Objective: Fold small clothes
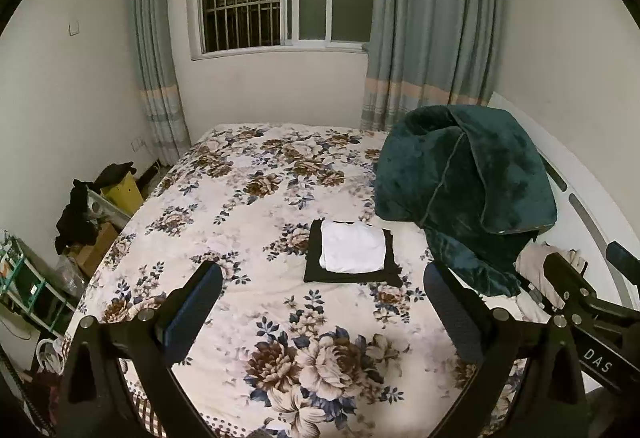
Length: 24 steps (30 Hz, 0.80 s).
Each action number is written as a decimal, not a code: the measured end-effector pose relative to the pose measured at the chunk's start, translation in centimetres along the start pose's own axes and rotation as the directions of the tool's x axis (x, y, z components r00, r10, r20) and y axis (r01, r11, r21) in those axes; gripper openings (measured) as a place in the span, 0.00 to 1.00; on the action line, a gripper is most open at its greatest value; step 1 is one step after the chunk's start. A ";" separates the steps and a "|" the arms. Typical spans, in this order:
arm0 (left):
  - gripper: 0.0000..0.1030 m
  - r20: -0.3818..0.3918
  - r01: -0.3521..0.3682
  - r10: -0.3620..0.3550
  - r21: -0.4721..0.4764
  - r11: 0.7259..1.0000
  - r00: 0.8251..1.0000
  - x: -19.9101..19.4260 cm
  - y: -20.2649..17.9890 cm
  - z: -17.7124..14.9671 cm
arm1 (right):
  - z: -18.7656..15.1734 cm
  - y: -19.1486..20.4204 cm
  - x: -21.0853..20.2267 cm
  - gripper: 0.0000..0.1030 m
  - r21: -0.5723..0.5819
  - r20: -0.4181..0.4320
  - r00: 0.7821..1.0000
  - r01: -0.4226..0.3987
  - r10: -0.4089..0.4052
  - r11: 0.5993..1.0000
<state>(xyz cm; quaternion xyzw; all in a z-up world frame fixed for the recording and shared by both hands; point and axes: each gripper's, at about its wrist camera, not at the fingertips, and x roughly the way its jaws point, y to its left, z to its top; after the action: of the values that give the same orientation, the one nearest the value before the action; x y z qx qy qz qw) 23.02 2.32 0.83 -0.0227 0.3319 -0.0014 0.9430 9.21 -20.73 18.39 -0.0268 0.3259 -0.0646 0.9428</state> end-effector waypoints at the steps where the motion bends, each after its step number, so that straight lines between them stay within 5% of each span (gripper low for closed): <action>1: 1.00 0.003 0.000 0.000 0.001 1.000 1.000 0.0 -0.1 0.0 | 0.1 -0.1 0.1 1.00 0.000 0.002 1.000 0.000 0.000 1.000; 24: 1.00 0.007 -0.008 0.008 -0.004 1.000 1.000 -0.4 0.5 0.3 | 0.8 -1.0 1.4 1.00 0.002 0.010 1.000 -0.024 0.024 1.000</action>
<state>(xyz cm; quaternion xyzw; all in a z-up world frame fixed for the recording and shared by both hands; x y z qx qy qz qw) 22.94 2.83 1.31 -0.0232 0.3287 0.0029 0.9441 10.70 -21.91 18.29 -0.0221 0.3213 -0.0537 0.9452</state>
